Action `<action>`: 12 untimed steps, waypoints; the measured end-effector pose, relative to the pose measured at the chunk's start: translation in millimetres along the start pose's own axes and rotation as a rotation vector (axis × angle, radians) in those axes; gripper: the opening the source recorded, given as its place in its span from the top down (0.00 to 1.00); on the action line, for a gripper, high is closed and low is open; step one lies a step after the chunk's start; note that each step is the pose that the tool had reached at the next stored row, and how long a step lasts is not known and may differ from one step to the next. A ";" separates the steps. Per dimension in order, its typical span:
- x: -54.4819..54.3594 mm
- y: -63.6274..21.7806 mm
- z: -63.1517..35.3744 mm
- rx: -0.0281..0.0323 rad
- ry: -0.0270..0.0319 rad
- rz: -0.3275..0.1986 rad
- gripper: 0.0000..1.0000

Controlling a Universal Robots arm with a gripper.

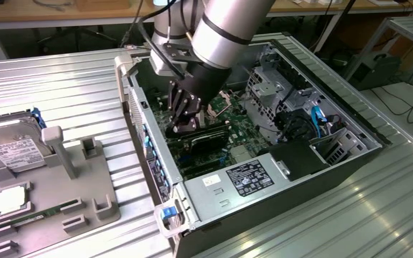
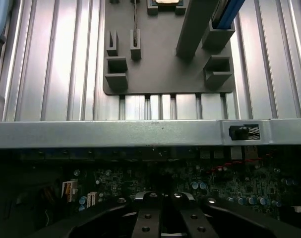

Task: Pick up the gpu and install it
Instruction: 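Press down on the gpu until it lock into place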

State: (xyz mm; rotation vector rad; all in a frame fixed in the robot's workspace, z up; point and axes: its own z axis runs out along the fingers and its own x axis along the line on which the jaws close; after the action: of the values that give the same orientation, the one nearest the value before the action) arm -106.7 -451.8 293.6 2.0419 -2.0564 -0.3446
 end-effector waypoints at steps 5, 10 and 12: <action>-0.1 -3.8 -1.3 -0.0779 0.0004 0.001 0.89; -0.1 -3.8 -1.2 -0.1008 0.0003 0.001 0.89; -0.1 -4.0 -0.4 -0.1040 0.0002 0.001 0.89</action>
State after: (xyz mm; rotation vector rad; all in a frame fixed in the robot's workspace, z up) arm -102.8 -451.7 292.7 1.9802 -1.9952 -0.4415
